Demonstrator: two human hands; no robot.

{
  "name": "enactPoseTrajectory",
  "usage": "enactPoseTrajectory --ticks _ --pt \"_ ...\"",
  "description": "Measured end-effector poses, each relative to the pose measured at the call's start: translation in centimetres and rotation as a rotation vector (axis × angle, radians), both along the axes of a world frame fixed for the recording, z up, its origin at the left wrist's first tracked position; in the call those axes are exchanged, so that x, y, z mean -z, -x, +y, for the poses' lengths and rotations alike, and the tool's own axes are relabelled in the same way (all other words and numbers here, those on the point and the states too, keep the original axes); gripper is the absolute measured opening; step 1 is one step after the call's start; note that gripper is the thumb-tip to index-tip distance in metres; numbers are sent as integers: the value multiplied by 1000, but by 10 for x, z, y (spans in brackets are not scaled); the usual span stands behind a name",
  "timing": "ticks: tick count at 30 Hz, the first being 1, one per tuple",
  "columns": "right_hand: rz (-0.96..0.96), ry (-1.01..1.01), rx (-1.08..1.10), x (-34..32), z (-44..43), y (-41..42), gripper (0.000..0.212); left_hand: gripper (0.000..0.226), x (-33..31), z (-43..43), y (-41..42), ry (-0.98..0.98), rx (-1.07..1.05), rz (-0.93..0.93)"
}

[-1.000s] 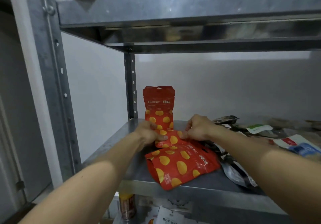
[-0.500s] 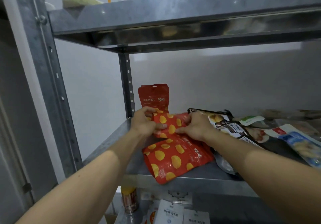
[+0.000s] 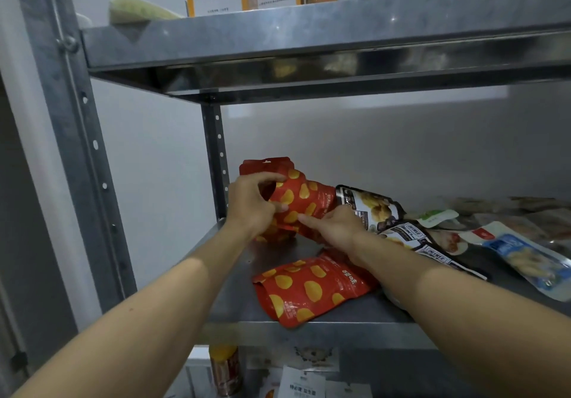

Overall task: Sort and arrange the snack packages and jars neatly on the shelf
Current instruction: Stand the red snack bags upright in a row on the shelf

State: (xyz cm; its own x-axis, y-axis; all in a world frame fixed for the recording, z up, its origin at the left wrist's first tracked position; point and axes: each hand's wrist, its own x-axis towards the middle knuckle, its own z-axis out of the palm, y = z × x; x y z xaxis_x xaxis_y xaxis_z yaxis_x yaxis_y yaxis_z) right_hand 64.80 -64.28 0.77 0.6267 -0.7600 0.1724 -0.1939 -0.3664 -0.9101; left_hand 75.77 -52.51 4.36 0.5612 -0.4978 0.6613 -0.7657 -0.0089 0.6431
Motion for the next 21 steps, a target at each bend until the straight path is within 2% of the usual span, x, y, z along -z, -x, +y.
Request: enactPoseTrajectory --ticks 3,7,9,11,13,15,19,21 --pt "-84 -219 -39 -2 4 -8 53 46 -3 7 -1 53 -26 24" --pt "-192 -654 -222 -11 21 -16 82 42 -5 14 -5 121 -38 84" --pt "-309 -864 -282 -15 28 -19 85 41 -4 17 -8 150 -36 120" --pt "-481 -1005 -289 -17 35 -20 78 41 -2 20 -11 178 -15 166" --pt "-622 -1045 -251 -17 37 -24 69 42 1 23 -13 190 12 187" --pt "-674 -1026 -206 -15 35 -27 67 49 4 27 -14 161 29 192" --pt "-626 -843 -107 -9 28 -26 54 74 8 32 -18 43 110 250" --pt "-624 -726 -57 -8 25 -23 46 77 12 32 -23 -33 124 247"
